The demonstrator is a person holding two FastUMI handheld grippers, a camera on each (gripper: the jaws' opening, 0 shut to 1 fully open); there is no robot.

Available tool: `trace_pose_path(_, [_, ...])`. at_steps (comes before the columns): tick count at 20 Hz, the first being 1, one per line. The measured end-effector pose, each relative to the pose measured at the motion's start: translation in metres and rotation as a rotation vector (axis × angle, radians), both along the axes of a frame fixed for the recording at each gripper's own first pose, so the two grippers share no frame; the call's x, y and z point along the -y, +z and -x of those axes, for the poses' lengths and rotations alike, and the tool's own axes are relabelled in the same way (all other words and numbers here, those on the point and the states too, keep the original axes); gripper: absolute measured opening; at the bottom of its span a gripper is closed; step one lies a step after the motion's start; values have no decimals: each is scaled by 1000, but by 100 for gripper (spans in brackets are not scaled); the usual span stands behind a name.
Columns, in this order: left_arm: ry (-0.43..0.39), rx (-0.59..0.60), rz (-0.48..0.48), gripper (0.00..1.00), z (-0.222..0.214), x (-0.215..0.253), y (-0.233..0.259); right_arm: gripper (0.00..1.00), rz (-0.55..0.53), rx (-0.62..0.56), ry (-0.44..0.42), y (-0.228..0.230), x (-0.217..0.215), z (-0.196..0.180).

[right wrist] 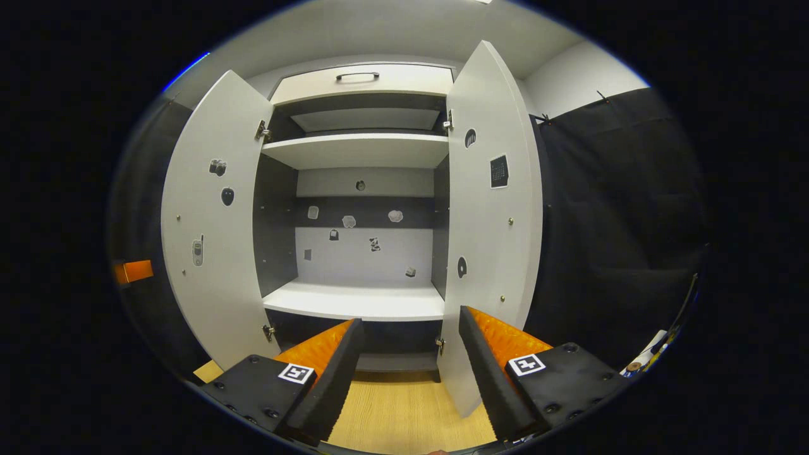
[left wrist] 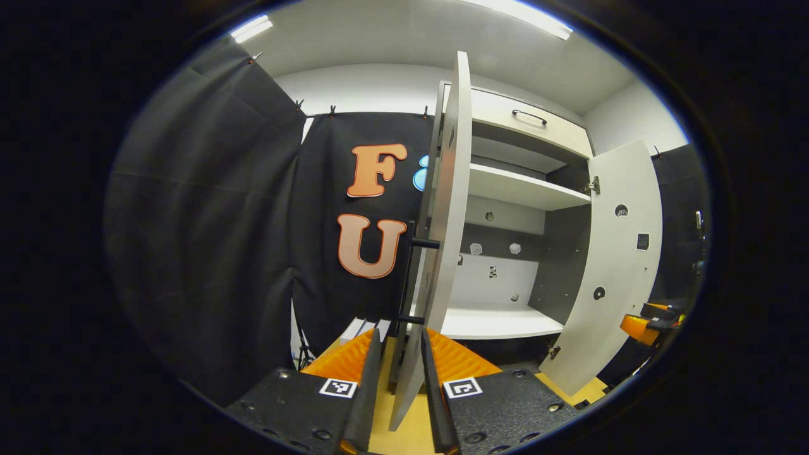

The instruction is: Open the right door of the double-door shoe cabinet with the right hand, and open the left door with the left hand.

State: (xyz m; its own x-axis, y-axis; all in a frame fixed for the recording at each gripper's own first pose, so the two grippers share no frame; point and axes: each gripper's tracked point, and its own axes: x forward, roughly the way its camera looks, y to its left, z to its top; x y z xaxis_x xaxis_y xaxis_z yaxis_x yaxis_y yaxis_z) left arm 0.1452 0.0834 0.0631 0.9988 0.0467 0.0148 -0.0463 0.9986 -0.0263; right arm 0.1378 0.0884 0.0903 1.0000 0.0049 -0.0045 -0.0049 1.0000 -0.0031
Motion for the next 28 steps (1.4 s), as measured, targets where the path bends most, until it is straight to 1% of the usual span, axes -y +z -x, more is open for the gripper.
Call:
trace_pose_path(1, [6,-3,-1,41,0,0,-1,97,1,-2,-2,-1,1,0])
trace_pose_path(2, [10,-5,-2,47,4,1,-2,97,3,-4,-3,-2,2,1])
trace_pose_path(3, [9,-6,-2,47,4,5,-3,89,5,-3,-6,-3,3,2])
trace_pose_path(4, [10,-7,0,48,6,6,-3,89,9,-2,-12,-3,5,2])
trace_pose_path(5, [9,-4,5,48,6,7,-3,97,13,-2,-18,-4,7,3])
trace_pose_path(6, [9,-4,9,57,8,8,-5,97,17,-4,-24,-5,9,3])
trace_pose_path(7, [10,-7,12,60,8,9,-7,97,19,-6,-29,-6,11,4])
trace_pose_path(8, [13,-10,16,71,9,9,-9,89,20,-10,-33,-8,12,4])
trace_pose_path(9, [17,-9,21,79,10,9,-10,89,21,-12,-36,-9,14,4])
trace_pose_path(10, [17,-6,24,85,10,10,-10,97,21,-15,-41,-11,15,4])
trace_pose_path(12, [20,3,33,90,11,11,-11,97,24,-22,-52,-13,17,5])
trace_pose_path(13, [16,8,37,91,12,13,-11,97,24,-24,-58,-15,18,5])
trace_pose_path(14, [8,5,37,94,11,15,-13,97,24,-26,-63,-16,19,5])
trace_pose_path(16, [-5,-9,31,87,8,20,-18,97,21,-30,-72,-18,21,6])
trace_pose_path(17, [-9,-10,27,91,6,22,-19,97,21,-28,-75,-18,22,6])
trace_pose_path(18, [-9,-10,21,91,4,24,-18,97,23,-26,-76,-18,22,6])
trace_pose_path(19, [-4,-16,8,95,0,24,-19,97,25,-22,-76,-18,23,4])
trace_pose_path(20, [3,-20,-8,95,-3,26,-18,97,22,-19,-73,-18,24,2])
trace_pose_path(21, [1,-15,-23,91,-6,31,-15,96,14,-16,-70,-19,25,0])
trace_pose_path(22, [-10,1,-35,91,-9,38,-11,96,2,-19,-71,-20,27,-2])
trace_pose_path(23, [-22,17,-45,87,-13,45,-8,96,-8,-28,-76,-23,30,-5])
trace_pose_path(24, [-36,29,-52,91,-16,49,-7,97,-9,-41,-88,-26,32,-7])
trace_pose_path(25, [-49,31,-50,91,-21,54,-8,97,-3,-55,-98,-30,34,-9])
trace_pose_path(26, [-58,9,-46,94,-25,58,-14,97,1,-49,-102,-29,35,-10])
trace_pose_path(28, [-86,-5,-43,94,-29,69,-19,97,-6,-37,-100,-27,33,-12])
